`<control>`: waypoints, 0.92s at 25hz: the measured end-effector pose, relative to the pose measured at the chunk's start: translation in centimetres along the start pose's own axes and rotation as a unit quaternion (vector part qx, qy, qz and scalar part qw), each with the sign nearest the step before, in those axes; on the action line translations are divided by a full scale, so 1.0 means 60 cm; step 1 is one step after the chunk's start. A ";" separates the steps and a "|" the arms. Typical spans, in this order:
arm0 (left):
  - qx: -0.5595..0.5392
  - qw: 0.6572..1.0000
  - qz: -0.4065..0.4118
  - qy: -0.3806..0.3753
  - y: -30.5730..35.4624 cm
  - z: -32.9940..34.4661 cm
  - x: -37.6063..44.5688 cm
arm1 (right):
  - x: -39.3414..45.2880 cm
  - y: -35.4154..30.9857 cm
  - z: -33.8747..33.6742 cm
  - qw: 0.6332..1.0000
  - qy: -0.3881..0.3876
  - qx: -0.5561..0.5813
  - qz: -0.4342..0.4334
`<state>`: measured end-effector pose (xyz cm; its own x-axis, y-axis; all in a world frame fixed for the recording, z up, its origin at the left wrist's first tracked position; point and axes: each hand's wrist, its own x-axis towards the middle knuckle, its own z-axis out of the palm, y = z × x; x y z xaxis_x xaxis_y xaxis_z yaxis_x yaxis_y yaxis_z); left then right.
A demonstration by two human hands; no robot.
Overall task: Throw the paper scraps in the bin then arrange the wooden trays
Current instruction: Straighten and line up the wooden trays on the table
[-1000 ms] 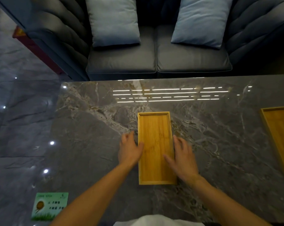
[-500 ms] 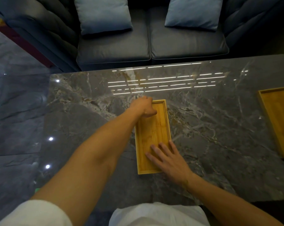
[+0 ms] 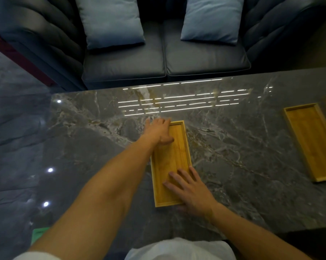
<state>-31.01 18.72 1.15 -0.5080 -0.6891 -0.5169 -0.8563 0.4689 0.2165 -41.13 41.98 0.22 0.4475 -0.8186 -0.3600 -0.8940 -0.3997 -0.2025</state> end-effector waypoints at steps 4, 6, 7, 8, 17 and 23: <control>-0.089 0.984 0.065 0.137 0.031 0.029 -0.075 | -0.034 0.025 -0.029 0.982 0.095 0.091 0.133; -0.094 0.982 0.104 0.125 0.053 0.047 -0.118 | -0.073 0.062 -0.045 0.958 0.121 0.124 0.228; -0.086 0.984 0.115 0.108 0.064 0.056 -0.135 | -0.096 0.083 -0.050 0.950 0.117 0.123 0.261; -0.074 0.985 0.123 0.093 0.077 0.066 -0.149 | -0.120 0.104 -0.052 0.945 0.104 0.117 0.286; 0.025 0.977 0.206 0.053 0.347 0.111 -0.164 | -0.416 0.250 -0.028 0.911 0.086 0.112 0.389; 0.054 0.974 0.213 0.053 0.562 0.139 -0.142 | -0.620 0.345 0.001 0.902 0.107 0.105 0.405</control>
<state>-54.81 44.99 5.95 -0.8263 -0.4702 -0.3100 -0.5544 0.7758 0.3012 -76.29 64.17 9.35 -0.3849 -0.8769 -0.2878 -0.8922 0.4334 -0.1274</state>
